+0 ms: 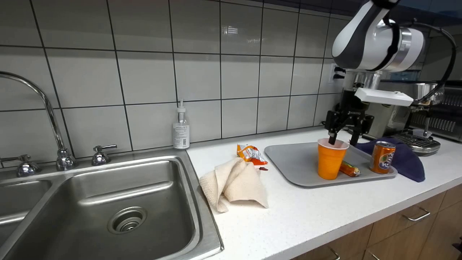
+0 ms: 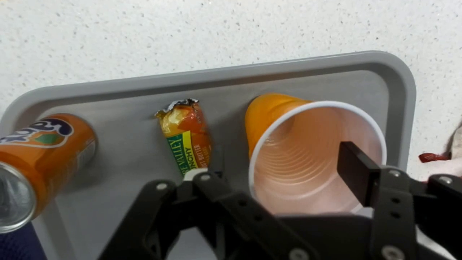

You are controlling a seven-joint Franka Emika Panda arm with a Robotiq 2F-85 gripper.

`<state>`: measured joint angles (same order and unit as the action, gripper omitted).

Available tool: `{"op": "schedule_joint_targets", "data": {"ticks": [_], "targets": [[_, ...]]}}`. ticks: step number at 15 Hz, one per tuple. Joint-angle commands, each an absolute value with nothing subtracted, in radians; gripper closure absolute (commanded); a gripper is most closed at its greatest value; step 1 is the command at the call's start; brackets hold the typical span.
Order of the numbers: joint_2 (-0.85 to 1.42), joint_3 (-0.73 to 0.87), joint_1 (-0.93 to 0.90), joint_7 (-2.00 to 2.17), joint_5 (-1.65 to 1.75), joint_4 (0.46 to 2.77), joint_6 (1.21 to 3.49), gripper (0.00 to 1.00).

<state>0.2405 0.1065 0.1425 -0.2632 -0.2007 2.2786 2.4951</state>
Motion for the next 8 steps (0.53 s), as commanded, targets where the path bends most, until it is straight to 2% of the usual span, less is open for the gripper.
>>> {"op": "schedule_joint_targets", "data": {"ticks": [1, 8], "targets": [[0.240, 0.099, 0.157, -0.233, -0.188, 2.248, 2.456, 0.00], [0.219, 0.099, 0.147, -0.208, -0.175, 2.252, 2.470, 0.00]]}}
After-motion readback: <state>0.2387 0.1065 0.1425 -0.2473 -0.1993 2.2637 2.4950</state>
